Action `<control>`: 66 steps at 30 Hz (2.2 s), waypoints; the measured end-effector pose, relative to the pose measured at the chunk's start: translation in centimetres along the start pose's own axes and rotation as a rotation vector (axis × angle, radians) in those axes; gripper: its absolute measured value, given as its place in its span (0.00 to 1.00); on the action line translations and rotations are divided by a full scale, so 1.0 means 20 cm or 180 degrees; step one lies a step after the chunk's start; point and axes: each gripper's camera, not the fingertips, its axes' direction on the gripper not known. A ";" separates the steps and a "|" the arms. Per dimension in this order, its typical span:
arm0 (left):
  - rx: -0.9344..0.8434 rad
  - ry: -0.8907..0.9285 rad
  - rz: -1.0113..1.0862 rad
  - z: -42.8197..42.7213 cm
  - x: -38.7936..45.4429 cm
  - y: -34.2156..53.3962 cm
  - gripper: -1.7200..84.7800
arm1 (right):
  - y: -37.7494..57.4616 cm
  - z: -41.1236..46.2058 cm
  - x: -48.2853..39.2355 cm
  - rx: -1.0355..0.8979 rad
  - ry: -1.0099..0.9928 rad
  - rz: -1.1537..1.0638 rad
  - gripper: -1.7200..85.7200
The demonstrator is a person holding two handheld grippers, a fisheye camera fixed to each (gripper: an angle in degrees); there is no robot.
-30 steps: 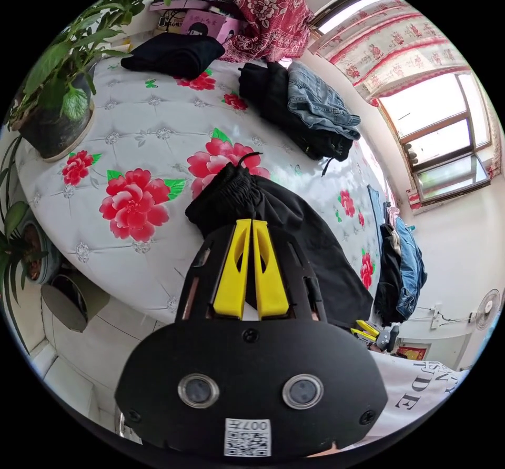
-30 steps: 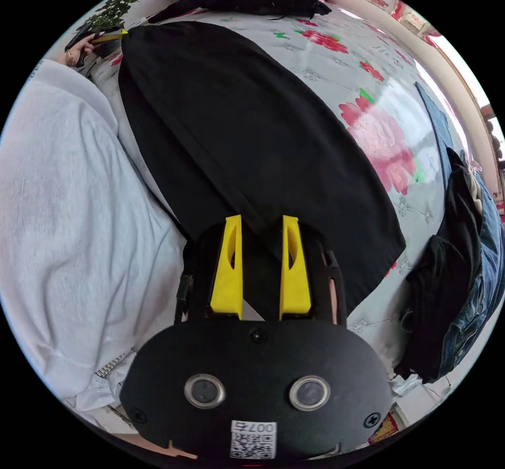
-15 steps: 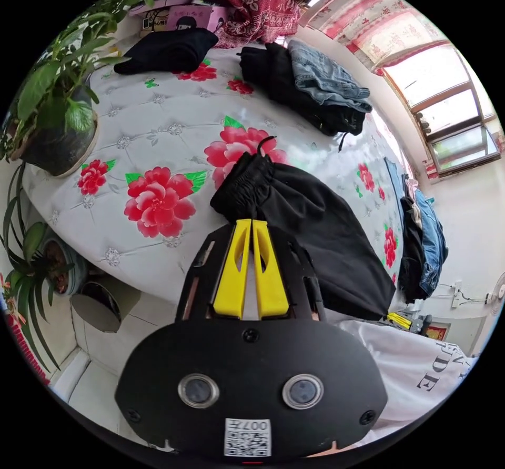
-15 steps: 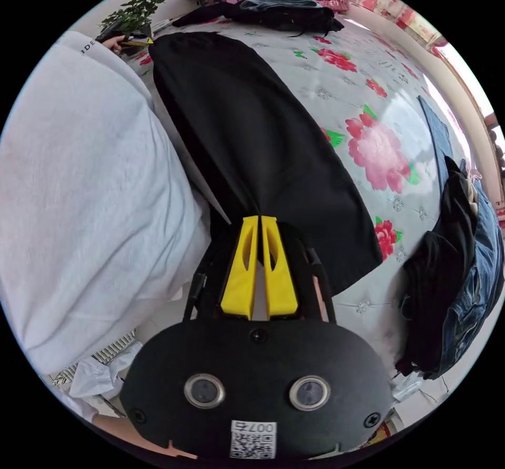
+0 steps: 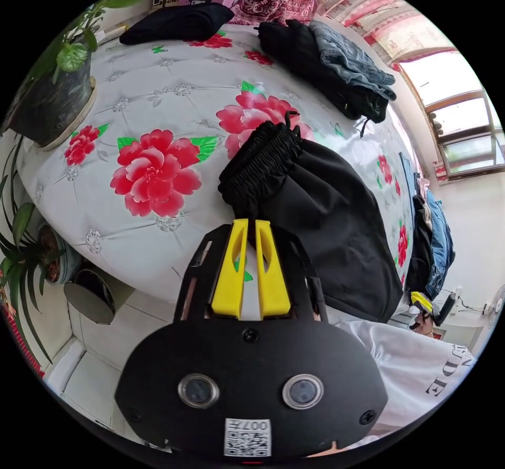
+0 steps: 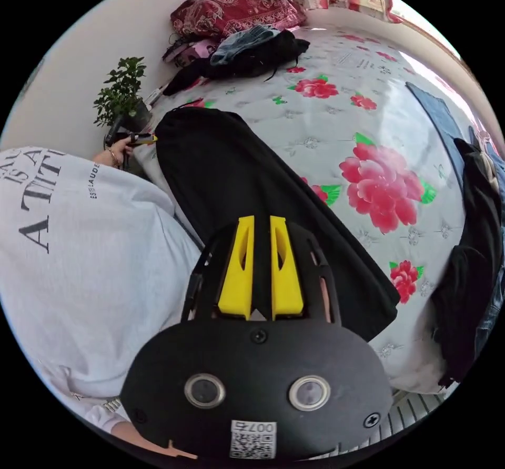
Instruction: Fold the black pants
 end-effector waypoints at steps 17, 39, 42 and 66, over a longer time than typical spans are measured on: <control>0.0256 0.0239 -0.0189 0.06 -0.06 -0.02 0.05 | -1.50 0.90 0.75 -0.0520 -0.2403 0.1041 0.06; 0.0276 0.0408 -0.0376 0.09 -0.16 -0.14 0.06 | -1.20 0.35 1.16 0.0029 -0.2344 0.0775 0.06; 0.0341 0.0512 -0.0482 0.04 -0.18 -0.11 0.08 | -0.96 0.19 1.10 0.0193 -0.2189 0.0681 0.07; 0.0558 0.1097 -0.1015 -0.07 0.00 0.35 0.10 | 2.71 -0.51 1.31 0.2801 -0.1729 0.4577 0.15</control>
